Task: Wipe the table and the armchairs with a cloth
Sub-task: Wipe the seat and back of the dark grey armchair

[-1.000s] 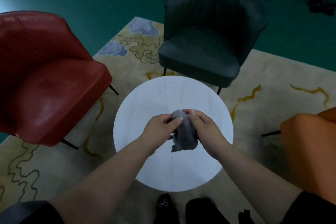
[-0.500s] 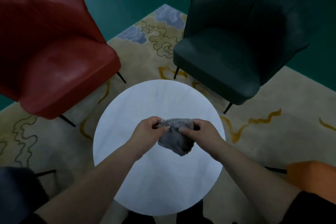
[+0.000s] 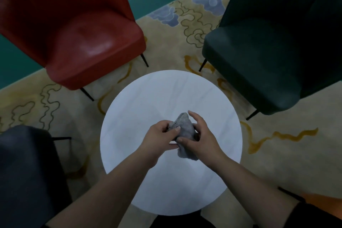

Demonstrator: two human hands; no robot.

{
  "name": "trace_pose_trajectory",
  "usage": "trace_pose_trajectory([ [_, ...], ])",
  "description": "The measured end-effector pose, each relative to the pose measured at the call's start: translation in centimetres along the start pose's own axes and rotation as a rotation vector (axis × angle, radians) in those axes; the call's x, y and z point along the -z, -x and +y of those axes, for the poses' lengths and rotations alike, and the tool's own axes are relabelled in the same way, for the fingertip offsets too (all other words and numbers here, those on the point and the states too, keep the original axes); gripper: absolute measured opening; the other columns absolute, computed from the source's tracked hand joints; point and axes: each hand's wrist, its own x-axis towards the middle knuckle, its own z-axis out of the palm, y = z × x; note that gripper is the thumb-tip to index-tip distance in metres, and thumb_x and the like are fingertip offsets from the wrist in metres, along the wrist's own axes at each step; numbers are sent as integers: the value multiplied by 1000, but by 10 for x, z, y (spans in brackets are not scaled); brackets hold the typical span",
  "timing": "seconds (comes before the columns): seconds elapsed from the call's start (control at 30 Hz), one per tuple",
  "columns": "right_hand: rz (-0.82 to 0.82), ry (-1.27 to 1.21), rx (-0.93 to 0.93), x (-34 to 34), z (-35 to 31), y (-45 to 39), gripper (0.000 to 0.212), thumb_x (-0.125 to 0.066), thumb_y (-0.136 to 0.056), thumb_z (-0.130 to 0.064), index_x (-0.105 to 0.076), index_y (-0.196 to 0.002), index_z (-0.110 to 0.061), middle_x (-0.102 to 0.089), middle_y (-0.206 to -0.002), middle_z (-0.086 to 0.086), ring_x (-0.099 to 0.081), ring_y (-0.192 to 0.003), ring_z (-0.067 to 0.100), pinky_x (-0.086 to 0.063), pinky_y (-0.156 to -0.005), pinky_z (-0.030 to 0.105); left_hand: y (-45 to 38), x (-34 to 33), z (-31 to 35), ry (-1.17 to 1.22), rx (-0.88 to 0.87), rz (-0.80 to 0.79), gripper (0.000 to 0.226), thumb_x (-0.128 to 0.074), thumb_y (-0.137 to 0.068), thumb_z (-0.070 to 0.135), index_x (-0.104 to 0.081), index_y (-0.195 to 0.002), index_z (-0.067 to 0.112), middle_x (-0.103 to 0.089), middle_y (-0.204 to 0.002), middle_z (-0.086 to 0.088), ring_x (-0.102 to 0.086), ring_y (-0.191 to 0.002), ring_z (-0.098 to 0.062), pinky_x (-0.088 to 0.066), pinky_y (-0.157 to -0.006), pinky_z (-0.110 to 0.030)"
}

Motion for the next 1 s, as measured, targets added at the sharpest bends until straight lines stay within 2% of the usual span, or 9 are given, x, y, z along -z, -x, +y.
trace_pose_trajectory([
  [0.13,74,29,-13,-11,12,-18,51,-77,-76,-28,-49,-113,-51,-63,-102,-16,-61,-83,-10,-49,-60,9,-14,16,-4,-59,-32,32,9,-64,-88,16,-68,-95,12,-72,-88,-6,-70,-84,-16,-56,-67,-25],
  [0.37,186,196,-44,-21,47,-60,46,-75,-74,-35,-50,-111,-48,-61,-98,-21,-59,-78,-11,-46,-56,7,-42,66,-37,-360,-37,249,16,-57,-93,30,-67,-105,25,-68,-95,6,-64,-89,-11,-56,-79,-35],
  [0.47,191,233,-50,-29,67,-82,46,-75,-76,-32,-50,-112,-46,-61,-99,-17,-62,-80,-1,-47,-50,11,-45,98,-63,-583,-40,369,21,-53,-94,30,-64,-112,24,-64,-101,10,-59,-89,-5,-51,-79,-30],
  [0.53,161,323,-14,-34,81,-96,51,-74,-76,-28,-50,-121,-36,-59,-109,-9,-59,-95,9,-52,-73,20,-45,116,-80,-654,-17,404,21,-52,-95,30,-61,-114,26,-63,-104,10,-57,-85,-1,-48,-71,-25],
  [0.6,98,440,-10,-37,93,-108,60,-71,-78,-27,-45,-133,-28,-50,-119,-1,-52,-107,15,-45,-92,27,-44,127,-92,-705,14,407,21,-53,-95,30,-60,-113,26,-64,-106,9,-55,-82,1,-45,-66,-23],
  [0.7,35,673,-28,-39,108,-113,70,-66,-82,-30,-33,-144,-26,-36,-133,6,-38,-121,23,-35,-102,31,-42,134,-105,-747,38,400,22,-53,-94,30,-61,-114,26,-64,-112,6,-56,-83,-1,-45,-71,-24],
  [0.8,60,1003,112,-41,115,-107,67,-56,-89,-37,-25,-148,-26,-17,-155,3,-18,-139,26,-24,-112,41,-40,132,-112,-825,12,371,27,-54,-94,30,-59,-121,25,-60,-122,4,-55,-99,-7,-46,-87,-26],
  [0.9,-27,1137,204,-43,122,-102,63,-48,-94,-33,-20,-149,-23,-3,-159,-2,-6,-145,23,-15,-115,43,-41,124,-115,-963,-66,311,35,-53,-94,33,-53,-129,26,-53,-133,4,-46,-122,-15,-38,-102,-32],
  [1.0,-121,1228,114,-46,129,-96,63,-36,-98,-37,-6,-151,-24,9,-159,-3,3,-146,21,-7,-116,44,-44,118,-114,-1079,-88,258,44,-49,-96,36,-44,-138,27,-44,-143,5,-33,-134,-17,-32,-109,-35],
])
